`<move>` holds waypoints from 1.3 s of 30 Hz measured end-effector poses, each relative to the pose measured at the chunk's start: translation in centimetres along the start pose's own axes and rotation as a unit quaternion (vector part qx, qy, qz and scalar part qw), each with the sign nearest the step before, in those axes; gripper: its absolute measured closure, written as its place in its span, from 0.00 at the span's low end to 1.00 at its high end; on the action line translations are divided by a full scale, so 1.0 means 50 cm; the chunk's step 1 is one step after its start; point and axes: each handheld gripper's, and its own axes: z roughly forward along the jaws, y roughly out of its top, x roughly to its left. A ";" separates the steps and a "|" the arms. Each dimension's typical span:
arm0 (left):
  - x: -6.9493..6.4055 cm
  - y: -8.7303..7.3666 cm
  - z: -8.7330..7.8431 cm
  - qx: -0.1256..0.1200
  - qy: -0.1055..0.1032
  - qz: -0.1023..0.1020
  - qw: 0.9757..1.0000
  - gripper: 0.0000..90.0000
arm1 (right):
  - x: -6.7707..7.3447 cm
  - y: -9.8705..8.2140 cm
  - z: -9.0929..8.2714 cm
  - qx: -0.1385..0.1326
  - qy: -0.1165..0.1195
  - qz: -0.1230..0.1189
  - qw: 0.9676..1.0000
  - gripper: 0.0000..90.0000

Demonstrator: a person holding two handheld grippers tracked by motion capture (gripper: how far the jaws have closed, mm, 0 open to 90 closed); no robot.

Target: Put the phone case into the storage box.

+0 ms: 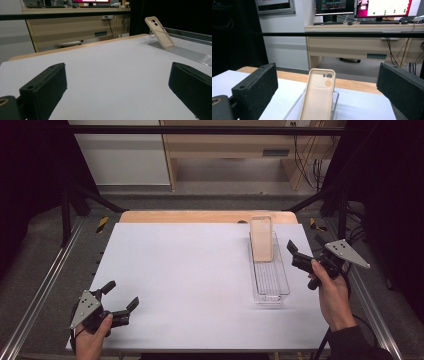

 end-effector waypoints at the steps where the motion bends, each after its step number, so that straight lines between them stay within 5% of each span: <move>1: 0.000 0.000 0.000 0.000 0.000 0.000 1.000 0.02 | 0.000 -0.001 -0.003 -0.001 -0.001 -0.001 1.000 0.04; 39: 0.003 -0.003 -0.018 -0.009 0.000 -0.005 1.000 0.02 | -0.021 -0.070 -0.084 -0.010 -0.007 -0.007 1.000 0.04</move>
